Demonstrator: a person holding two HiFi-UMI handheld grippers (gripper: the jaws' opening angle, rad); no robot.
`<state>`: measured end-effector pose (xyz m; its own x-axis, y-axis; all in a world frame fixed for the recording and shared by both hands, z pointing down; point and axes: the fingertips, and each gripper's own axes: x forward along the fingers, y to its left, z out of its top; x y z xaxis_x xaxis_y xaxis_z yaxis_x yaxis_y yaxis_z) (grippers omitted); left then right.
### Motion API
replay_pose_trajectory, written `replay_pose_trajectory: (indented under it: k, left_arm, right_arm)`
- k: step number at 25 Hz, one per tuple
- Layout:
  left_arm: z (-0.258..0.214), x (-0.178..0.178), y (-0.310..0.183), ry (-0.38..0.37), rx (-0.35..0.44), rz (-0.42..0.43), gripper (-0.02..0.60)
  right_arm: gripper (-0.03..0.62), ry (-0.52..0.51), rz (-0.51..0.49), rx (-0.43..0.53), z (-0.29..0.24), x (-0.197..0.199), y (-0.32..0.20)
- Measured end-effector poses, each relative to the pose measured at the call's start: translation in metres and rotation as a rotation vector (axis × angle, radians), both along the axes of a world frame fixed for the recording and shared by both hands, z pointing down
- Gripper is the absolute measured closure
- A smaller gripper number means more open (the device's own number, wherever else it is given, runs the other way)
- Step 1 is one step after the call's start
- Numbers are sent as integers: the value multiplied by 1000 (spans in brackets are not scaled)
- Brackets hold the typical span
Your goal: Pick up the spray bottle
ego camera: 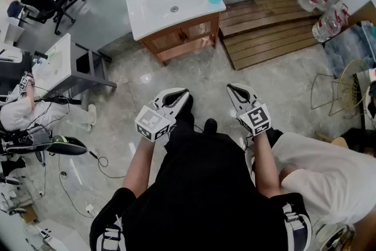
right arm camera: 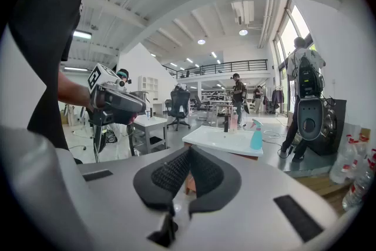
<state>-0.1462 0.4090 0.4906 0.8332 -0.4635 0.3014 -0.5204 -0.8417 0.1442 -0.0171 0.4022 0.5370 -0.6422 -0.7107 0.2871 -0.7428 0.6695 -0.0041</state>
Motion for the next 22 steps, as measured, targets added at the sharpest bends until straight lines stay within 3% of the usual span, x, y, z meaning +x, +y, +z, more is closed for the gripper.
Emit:
replay_pose_trajectory:
  k: [16,22]
  left_arm:
    - [0,-16,-48,15,0,24,558]
    - [5,-15,-86,12,-15,90,558]
  right_arm:
    - [579,49,33,-29,7,-15,-30]
    - [577,31,76,-9,-4,-24,-65]
